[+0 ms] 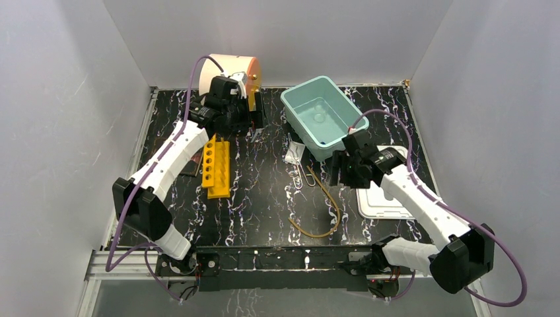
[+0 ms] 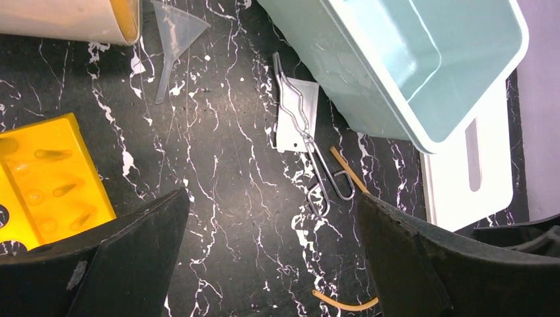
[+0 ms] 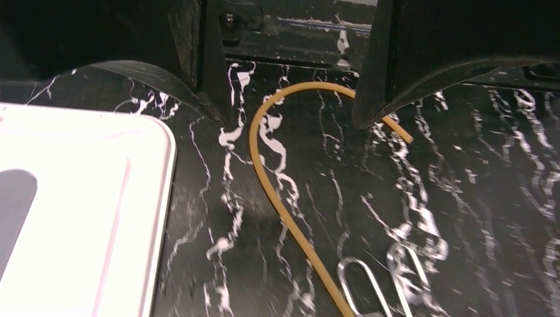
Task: Organize the chemistry lab equipment
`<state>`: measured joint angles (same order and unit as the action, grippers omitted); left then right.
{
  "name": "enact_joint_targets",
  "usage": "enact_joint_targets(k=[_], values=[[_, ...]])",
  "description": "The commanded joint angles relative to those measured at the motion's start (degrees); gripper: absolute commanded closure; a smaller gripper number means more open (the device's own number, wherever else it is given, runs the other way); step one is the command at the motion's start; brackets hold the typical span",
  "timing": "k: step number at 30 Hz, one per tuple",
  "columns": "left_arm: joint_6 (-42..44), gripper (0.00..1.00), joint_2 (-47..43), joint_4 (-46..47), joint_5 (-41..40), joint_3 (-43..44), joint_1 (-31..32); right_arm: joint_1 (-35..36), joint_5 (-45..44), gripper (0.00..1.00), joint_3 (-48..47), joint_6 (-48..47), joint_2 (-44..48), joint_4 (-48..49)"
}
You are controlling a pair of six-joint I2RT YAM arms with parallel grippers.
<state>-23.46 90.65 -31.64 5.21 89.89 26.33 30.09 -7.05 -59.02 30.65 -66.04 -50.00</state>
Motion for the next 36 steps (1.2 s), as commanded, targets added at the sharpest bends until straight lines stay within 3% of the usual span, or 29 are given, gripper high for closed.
enact_joint_targets(k=[1, 6, 13, 30, 34, 36], values=[[-0.29, 0.02, -1.69, 0.45, 0.95, -1.19, -0.05, 0.41, -0.77, 0.27, 4.95, 5.17, -0.17, -0.11], [-0.27, 0.02, -1.97, 0.52, 0.97, -1.31, -0.05, 0.50, -1.08, 0.39, 8.60, 7.15, -4.76, 2.44], [-0.56, 0.02, -1.89, 0.71, 1.29, -1.49, -0.05, 1.09, -0.64, 0.43, 14.21, 8.71, -8.54, 11.10], [-0.62, 0.02, -1.04, 1.02, 1.09, -1.18, -0.05, 3.85, -2.99, 0.59, 19.78, 9.54, -14.00, 13.71], [-0.65, 0.02, -0.27, 1.02, 0.90, -0.55, -0.05, 3.89, -4.34, 0.70, 20.25, 9.18, -16.28, 14.66], [-0.83, 0.02, 0.16, 1.01, 0.95, 0.53, -0.05, 3.90, -5.09, 0.81, 19.51, 8.13, -17.85, 14.79]])
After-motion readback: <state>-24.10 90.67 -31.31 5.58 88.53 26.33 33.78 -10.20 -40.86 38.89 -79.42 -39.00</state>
